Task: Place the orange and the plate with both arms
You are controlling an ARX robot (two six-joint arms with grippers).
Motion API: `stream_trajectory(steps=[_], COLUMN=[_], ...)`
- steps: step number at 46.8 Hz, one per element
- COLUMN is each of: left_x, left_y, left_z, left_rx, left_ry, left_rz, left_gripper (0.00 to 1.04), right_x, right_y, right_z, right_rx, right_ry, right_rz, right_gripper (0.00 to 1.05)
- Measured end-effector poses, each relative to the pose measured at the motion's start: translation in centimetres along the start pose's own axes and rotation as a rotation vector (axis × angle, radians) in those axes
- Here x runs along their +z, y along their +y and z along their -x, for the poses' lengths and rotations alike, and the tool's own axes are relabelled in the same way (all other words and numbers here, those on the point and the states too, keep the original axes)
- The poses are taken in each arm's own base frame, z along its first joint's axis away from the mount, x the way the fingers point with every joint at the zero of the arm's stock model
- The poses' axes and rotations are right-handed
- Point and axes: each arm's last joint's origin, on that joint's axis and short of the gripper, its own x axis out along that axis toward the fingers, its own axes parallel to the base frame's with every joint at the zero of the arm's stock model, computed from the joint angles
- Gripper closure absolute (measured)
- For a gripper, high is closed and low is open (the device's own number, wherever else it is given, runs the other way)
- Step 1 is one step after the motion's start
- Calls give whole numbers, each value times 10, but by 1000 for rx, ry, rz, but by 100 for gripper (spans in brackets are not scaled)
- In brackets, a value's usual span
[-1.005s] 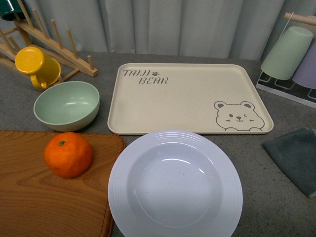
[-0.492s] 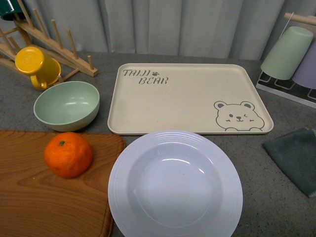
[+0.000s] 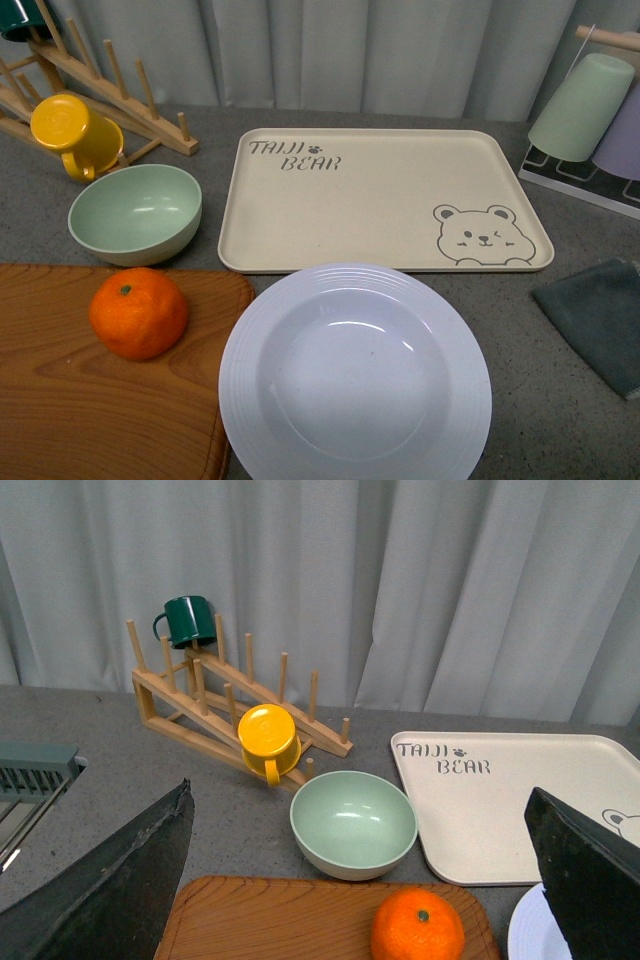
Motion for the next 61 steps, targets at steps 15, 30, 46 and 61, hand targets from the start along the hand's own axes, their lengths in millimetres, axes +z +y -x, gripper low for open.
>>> stream_trajectory(steps=[15, 30, 46, 61], left_x=[0, -6, -9, -40], left_y=[0, 0, 0, -27], left_z=[0, -3, -49, -118], left_rx=[0, 213, 262, 62], left_ry=[0, 157, 320, 532], left_rz=[0, 49, 166, 205], left_gripper=[6, 6, 6, 6], right_x=[0, 0, 0, 0], right_y=[0, 0, 0, 0], right_z=[0, 0, 0, 0], right_rx=[0, 0, 0, 0], right_ry=[0, 0, 0, 0], right_rz=[0, 0, 0, 1], right_gripper=[9, 9, 9, 9])
